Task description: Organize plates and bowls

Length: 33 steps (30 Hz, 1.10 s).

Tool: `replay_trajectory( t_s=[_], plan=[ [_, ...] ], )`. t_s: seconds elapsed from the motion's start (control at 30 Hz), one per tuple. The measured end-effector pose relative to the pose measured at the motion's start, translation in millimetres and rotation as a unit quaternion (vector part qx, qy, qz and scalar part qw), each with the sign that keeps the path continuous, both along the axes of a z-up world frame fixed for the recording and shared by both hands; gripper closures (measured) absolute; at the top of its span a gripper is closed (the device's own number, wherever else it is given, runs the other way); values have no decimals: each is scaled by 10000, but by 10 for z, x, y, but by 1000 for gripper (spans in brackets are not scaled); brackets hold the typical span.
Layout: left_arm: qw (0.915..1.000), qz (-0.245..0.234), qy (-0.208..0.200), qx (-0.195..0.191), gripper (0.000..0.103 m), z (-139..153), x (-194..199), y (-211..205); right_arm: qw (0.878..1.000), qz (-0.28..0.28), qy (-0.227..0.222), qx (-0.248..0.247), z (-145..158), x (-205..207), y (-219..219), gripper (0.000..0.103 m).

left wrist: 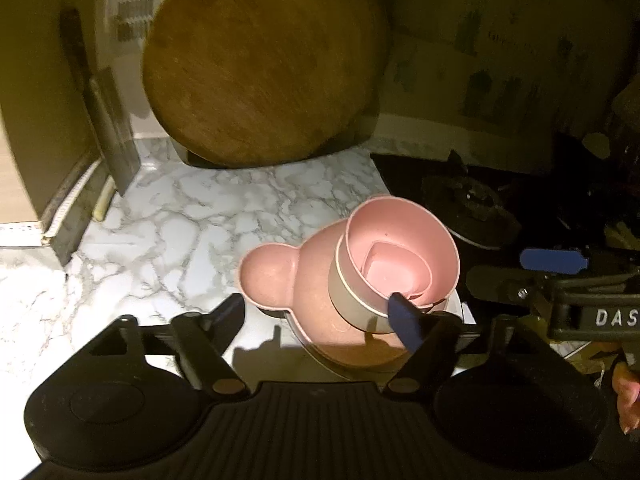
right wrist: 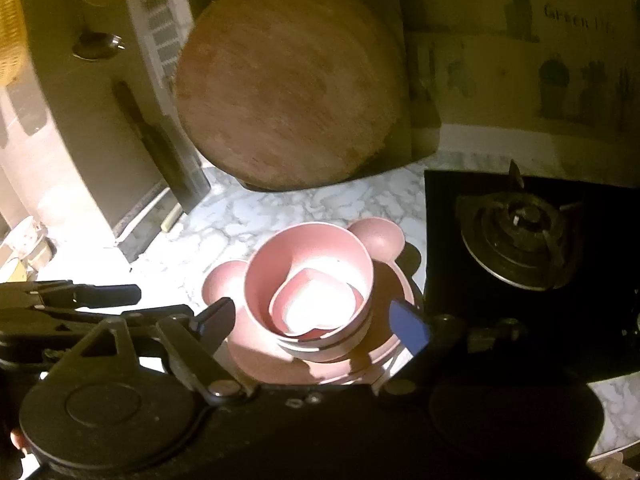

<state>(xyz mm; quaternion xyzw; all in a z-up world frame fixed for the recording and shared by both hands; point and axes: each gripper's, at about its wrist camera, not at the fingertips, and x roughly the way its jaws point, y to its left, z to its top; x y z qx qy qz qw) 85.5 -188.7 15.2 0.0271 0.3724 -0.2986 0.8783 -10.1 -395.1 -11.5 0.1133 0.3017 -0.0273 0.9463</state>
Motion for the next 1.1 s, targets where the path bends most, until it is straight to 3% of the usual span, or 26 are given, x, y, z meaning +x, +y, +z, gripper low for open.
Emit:
replay_trajectory(
  t_s=[0.27,0.37,0.43,0.7,0.93,1.1],
  plan=[
    [9995,76,-288,-62,21,44,-237,248,9969,206,-732,-208,111,-347,164,2],
    [9993,131,-323,-125,12,56,-315,321,9954,260,-886,-250,140,-430,207,0],
    [9992,158,-312,-180,1,65,-359,365,9944,293,-959,-334,155,-480,245,0],
    [9984,307,-407,-261,0,69,-560,492,9930,297,-1091,-330,93,-632,317,0],
    [9985,400,-249,-285,0,51,-695,539,9929,342,-1080,-351,26,-733,411,0],
    [9982,476,-199,-314,0,62,-726,541,9949,226,-982,-99,-17,-784,426,0]
  ],
)
